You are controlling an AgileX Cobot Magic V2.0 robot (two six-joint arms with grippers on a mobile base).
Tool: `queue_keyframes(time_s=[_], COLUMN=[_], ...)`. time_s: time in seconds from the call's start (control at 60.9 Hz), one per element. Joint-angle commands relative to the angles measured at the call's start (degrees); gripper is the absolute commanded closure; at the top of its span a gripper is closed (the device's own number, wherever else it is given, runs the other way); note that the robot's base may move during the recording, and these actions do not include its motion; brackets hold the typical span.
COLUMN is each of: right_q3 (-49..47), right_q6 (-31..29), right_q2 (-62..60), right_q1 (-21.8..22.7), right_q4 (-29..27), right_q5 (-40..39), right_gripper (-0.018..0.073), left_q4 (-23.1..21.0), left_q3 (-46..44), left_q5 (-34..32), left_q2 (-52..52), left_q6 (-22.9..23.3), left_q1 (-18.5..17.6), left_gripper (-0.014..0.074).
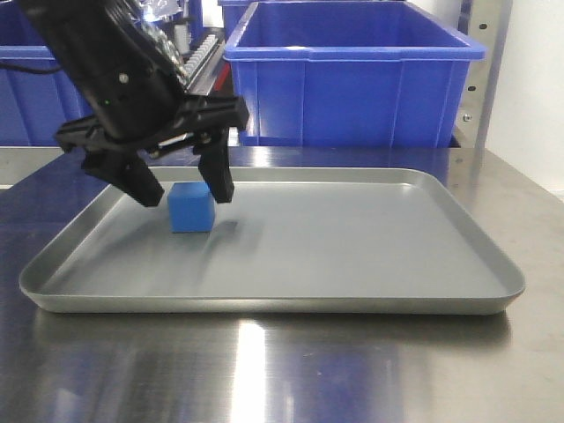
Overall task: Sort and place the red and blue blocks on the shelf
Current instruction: 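Lower the left gripper over the blue cube and close on it, then lift the blue cube off the tray with the left gripper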
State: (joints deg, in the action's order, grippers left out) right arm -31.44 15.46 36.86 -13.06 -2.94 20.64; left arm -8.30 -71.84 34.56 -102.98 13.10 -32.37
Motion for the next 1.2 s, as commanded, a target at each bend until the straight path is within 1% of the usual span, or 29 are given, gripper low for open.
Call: queue_keyframes(time_s=[0.0,0.328,0.427,0.46,0.558,0.575,0.624,0.657,0.723,0.969,1.183], right_q3=[-1.6,-1.6,-1.6,-1.6,-1.6,-1.6,-1.6,-1.6,-1.6,-1.6,-1.6], right_q6=[-0.1,-0.1,-0.1,-0.1,-0.1,-0.1,-0.1,-0.1,-0.1,-0.1,-0.1], right_q2=[-0.3,-0.3,-0.3,-0.3,-0.3,-0.3,-0.3,-0.3,-0.3,-0.3,-0.3], right_q1=[0.3,0.3,0.3,0.3,0.3,0.3,0.3,0.3,0.3,0.3,0.3], right_q4=[0.1,0.1,0.1,0.1,0.1,0.1,0.1,0.1,0.1,0.1,0.1], right_q5=[-5.2,-5.2,-5.2,-5.2,-5.2,-5.2,-5.2,-5.2,-5.2,-5.2,-5.2], right_gripper=[0.0496,0.0496,0.0496,0.0496,0.0496,0.0496,0.0496,0.0496,0.0496,0.0496,0.0496], left_q4=[-0.3,-0.4,-0.4,-0.4,-0.7,-0.9,-0.9,-0.9,-0.9,0.3,2.7], left_q3=[-1.7,-1.7,-1.7,-1.7,-1.7,-1.7,-1.7,-1.7,-1.7,-1.7,-1.7], left_q5=[-2.2,-2.1,-2.1,-2.1,-1.6,-1.5,-0.8,-0.6,-0.5,-1.0,-1.0], left_q2=[1.9,0.5,0.4,0.4,0.4,0.4,0.4,0.4,0.4,3.8,10.6], left_q6=[1.1,1.1,1.1,1.1,1.1,1.1,1.1,1.1,1.1,1.1,1.0], left_q1=[-0.5,-0.5,-0.5,-0.5,-0.5,-0.5,-0.5,-0.5,-0.5,-0.3,2.8], left_gripper=[0.0047,0.0049,0.0075,0.0106,0.0253,0.0284,0.042,0.0496,0.0455,0.0471,0.0471])
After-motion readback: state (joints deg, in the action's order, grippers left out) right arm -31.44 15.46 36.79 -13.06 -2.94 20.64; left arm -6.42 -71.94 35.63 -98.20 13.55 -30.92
